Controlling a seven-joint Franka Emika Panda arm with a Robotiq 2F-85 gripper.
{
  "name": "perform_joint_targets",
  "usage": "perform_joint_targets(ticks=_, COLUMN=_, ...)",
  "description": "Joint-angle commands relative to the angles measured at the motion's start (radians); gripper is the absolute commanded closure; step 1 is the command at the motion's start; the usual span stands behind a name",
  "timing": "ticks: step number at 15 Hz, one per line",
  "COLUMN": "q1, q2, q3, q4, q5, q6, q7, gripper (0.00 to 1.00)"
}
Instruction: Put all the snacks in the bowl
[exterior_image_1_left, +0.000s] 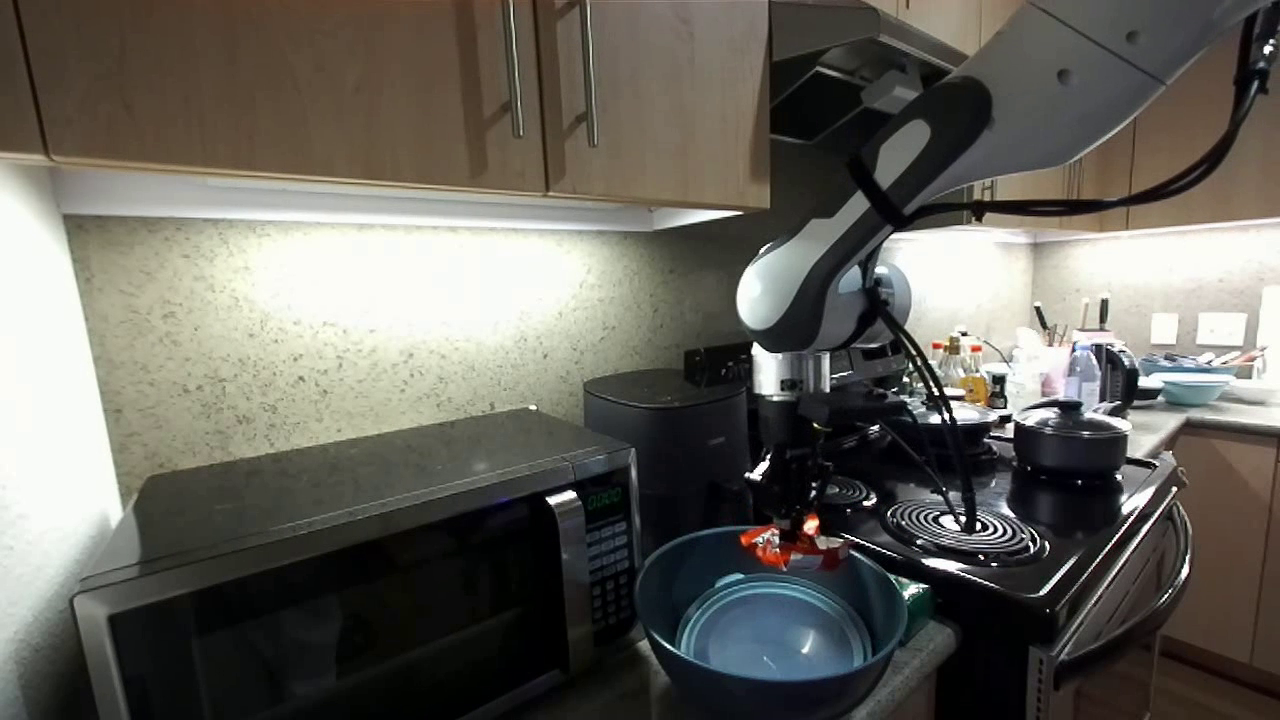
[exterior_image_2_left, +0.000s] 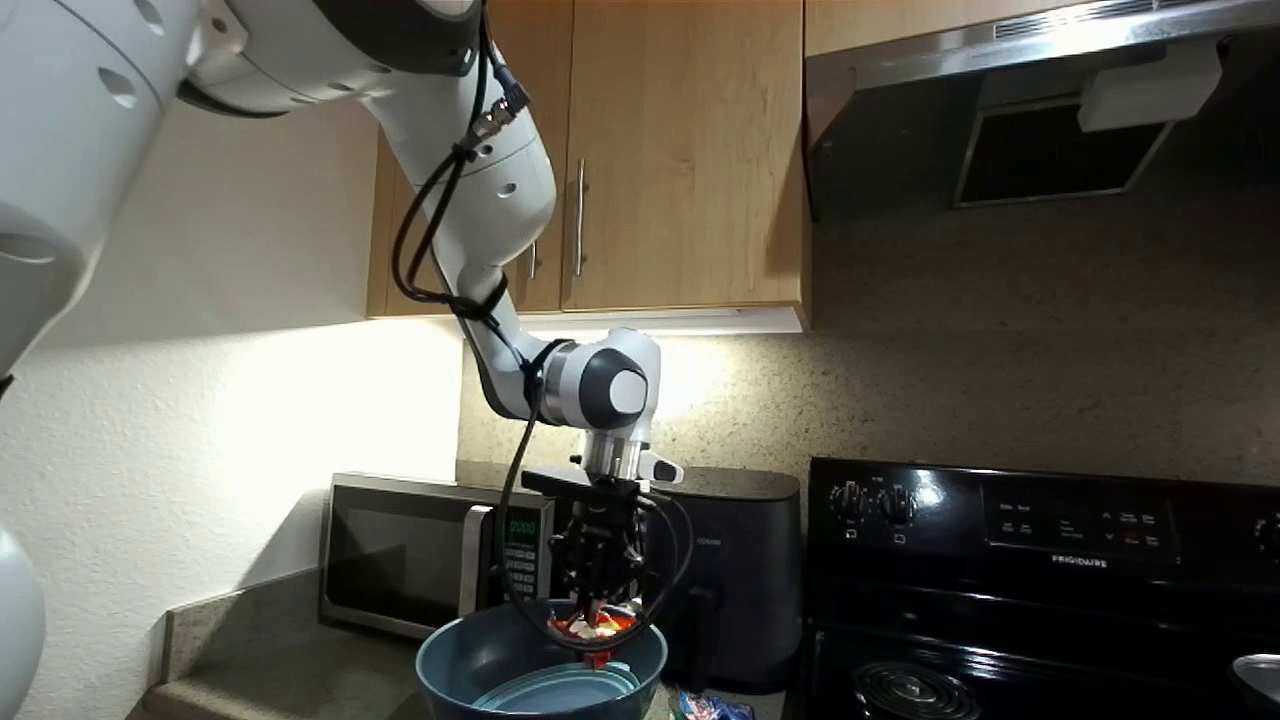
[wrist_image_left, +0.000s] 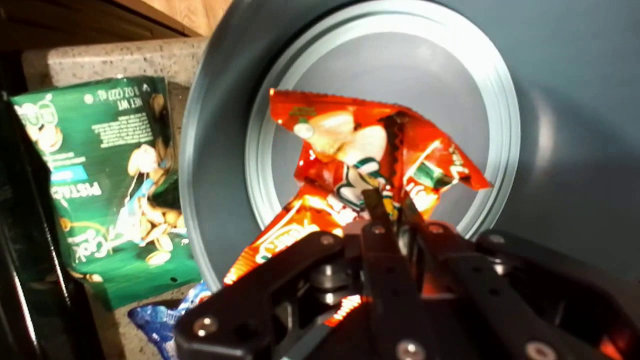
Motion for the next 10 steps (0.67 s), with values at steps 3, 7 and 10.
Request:
perform_joint_targets(ticks=3, q1=-0.017, q2=0.008, q3=-0.011, q4=0.003, q5=0.010, q6=-0.067, q7=-0.037, gripper=0.53)
perform_joint_targets(ticks=7, q1=-0.027, q2=-0.014, q3=-0.040, q4=-0.014, q5=-0.015, q6=-0.037, q7=-0.005, gripper=0.29)
perform_joint_targets(ticks=10, q1=-0.029, q2=-0.044, q3=-0.082, q4=-0.047, q5=-0.074, q6=0.026, q7=0.045, gripper=0.08)
